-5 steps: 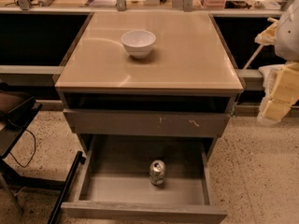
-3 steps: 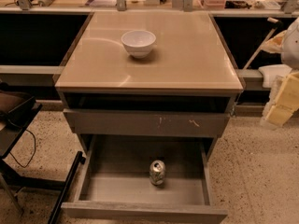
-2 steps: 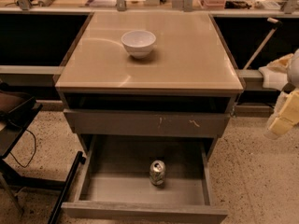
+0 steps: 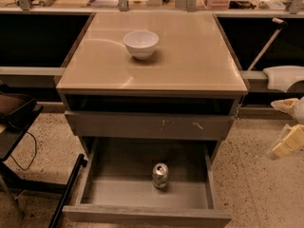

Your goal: Pick 7up can from middle drawer and place on counter

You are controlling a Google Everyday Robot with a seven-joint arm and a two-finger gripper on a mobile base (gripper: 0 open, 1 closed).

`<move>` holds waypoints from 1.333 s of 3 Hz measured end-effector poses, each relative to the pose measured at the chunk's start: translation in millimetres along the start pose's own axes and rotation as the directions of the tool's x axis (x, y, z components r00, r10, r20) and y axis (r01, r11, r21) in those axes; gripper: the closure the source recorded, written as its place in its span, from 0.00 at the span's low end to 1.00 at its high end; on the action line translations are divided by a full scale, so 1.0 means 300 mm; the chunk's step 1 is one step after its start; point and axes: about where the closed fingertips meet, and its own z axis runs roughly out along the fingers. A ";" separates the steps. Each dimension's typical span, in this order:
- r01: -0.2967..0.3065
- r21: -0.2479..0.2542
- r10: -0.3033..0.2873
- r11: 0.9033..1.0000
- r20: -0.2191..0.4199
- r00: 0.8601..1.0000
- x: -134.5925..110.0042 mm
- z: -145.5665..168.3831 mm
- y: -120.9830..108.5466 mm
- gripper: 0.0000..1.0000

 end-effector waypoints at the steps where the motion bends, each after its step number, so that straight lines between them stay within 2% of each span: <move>1: 0.000 0.000 0.000 1.000 0.000 1.000 0.000 0.000 0.000 0.00; 2: -0.005 -0.009 0.005 1.000 0.015 1.000 0.043 0.052 0.080 0.00; 3: -0.083 -0.048 0.087 0.995 0.077 0.993 0.135 0.233 0.219 0.00; 4: -0.211 -0.128 0.220 0.969 0.064 0.973 0.267 0.511 0.343 0.00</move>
Offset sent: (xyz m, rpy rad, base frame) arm -0.1113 0.0492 -0.0976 0.0878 0.0076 -0.0006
